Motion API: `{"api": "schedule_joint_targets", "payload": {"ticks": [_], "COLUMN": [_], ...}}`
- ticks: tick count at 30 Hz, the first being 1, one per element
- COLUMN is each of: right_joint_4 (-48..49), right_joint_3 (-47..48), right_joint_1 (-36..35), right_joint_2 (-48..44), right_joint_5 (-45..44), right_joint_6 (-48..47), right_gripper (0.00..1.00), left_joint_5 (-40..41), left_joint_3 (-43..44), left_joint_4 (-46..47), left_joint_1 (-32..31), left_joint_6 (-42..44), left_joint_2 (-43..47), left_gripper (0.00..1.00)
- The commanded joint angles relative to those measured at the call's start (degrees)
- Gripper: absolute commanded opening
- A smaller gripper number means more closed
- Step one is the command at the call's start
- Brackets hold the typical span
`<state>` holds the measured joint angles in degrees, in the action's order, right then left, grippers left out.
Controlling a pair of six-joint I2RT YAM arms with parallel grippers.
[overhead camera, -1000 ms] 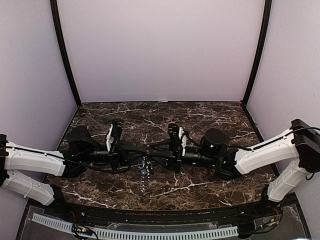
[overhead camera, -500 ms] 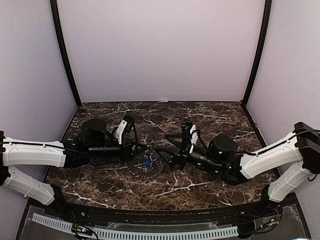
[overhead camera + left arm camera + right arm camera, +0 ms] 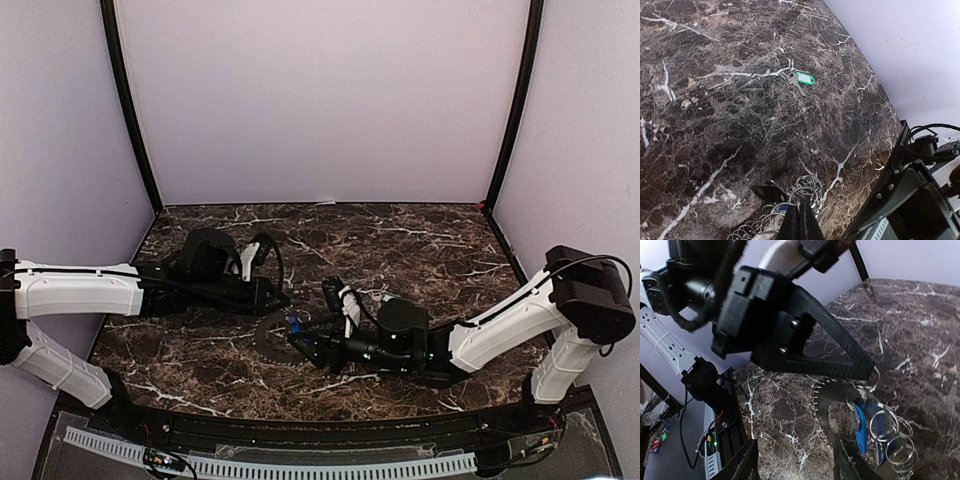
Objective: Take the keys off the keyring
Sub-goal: Pass from the right arm to the left, then pass from the left arm to the right
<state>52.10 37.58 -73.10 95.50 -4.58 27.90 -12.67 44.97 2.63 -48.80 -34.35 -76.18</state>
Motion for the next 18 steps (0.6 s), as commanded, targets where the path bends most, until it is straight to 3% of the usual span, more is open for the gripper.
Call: {"api": "schedule_joint_targets", "payload": {"ticks": [1,6,18], "right_joint_4": [-0.42,-4.40,-9.50], "right_joint_3": [1.18,4.55,8.14], "right_joint_1": [-0.41,-0.44,0.11], "right_joint_2": [1.80,3.85,6.34], "right_joint_5": [0.86,0.53,-0.73], "right_joint_6": [6.21,6.21,8.01], "right_gripper": [0.47,0.39,0.43], "left_joint_5": [-3.94,-6.47,-9.57], "left_joint_3": [1.67,2.92,3.89], "left_joint_4": [-4.76,-7.03,-8.91], "left_joint_1": [1.11,1.98,3.25], "left_joint_6": [-4.64,-5.47,-7.30], "left_joint_2": [0.77,0.66,1.74], "left_gripper": [0.00,0.00,0.00]}}
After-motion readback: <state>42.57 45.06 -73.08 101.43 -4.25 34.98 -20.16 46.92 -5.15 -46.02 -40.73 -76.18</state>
